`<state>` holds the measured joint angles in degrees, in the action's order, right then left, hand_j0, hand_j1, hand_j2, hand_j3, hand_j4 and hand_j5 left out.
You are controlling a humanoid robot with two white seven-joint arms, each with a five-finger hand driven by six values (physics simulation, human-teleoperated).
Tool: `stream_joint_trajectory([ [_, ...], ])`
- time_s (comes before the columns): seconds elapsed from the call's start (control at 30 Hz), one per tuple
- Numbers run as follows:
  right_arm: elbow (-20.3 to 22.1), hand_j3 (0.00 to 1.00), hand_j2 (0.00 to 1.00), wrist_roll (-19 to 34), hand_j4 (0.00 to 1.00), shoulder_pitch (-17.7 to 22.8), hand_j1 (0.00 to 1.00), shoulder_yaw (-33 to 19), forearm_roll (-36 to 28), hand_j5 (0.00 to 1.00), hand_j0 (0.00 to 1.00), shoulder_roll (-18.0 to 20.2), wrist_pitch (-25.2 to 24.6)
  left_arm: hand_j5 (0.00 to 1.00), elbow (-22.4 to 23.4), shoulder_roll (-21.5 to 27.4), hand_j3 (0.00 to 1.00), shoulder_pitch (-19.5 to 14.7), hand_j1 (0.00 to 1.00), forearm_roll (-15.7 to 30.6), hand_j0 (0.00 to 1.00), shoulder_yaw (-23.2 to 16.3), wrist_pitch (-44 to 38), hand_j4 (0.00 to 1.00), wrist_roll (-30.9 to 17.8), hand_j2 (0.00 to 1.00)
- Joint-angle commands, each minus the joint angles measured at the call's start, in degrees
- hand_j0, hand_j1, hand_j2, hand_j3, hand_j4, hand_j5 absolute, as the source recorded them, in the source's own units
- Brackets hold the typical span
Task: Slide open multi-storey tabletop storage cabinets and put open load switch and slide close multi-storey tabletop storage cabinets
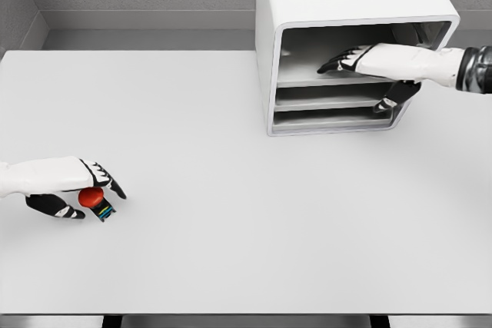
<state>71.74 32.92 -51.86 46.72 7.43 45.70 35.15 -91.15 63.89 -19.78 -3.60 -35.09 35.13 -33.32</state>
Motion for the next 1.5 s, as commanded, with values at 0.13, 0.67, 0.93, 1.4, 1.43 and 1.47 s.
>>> stream_joint_trajectory([
  [0.13, -0.46, 1.00, 1.00, 0.13, 1.00, 0.00, 1.00, -0.05, 0.92, 1.00, 1.00, -0.70, -0.15, 0.73, -0.17, 0.18, 0.73, 0.09, 0.73, 0.61, 0.73, 0.02, -0.13, 0.73, 0.01, 0.73],
  [0.67, 3.76, 1.00, 1.00, 0.13, 1.00, 1.05, 1.00, -0.13, 1.27, 1.00, 1.00, 1.32, -0.15, 0.70, -1.57, 1.59, 0.70, 0.09, 0.70, 0.79, 0.70, 0.11, -0.13, 0.70, 1.51, 0.70],
  [0.93, 7.71, 1.00, 1.00, 0.04, 1.00, 2.55, 1.00, -0.66, 1.18, 1.00, 1.00, 5.19, -0.15, 0.69, -1.57, 1.41, 0.69, -0.09, 0.69, 0.79, 0.69, 0.02, -0.13, 0.69, 1.51, 0.69],
  [1.4, 14.83, 1.00, 1.00, -0.49, 1.00, 5.10, 1.00, -1.28, 0.83, 1.00, 1.00, 10.02, -0.15, 0.63, -1.48, 1.15, 0.63, 0.09, 0.63, 0.61, 0.63, -0.33, -0.13, 0.63, 1.51, 0.63],
  [1.43, 16.06, 1.00, 1.00, -0.57, 1.00, 5.27, 1.00, -1.28, 0.65, 1.00, 1.00, 11.08, -0.15, 0.63, -1.48, 1.15, 0.63, 0.09, 0.63, 0.61, 0.63, -0.33, -0.13, 0.63, 1.51, 0.63],
  [1.47, 16.94, 1.00, 1.00, -0.57, 1.00, 5.54, 1.00, -1.80, 0.57, 1.00, 1.00, 12.04, -0.15, 0.60, -1.48, 1.15, 0.60, 0.09, 0.60, 0.61, 0.60, -0.33, -0.13, 0.60, 1.51, 0.60],
])
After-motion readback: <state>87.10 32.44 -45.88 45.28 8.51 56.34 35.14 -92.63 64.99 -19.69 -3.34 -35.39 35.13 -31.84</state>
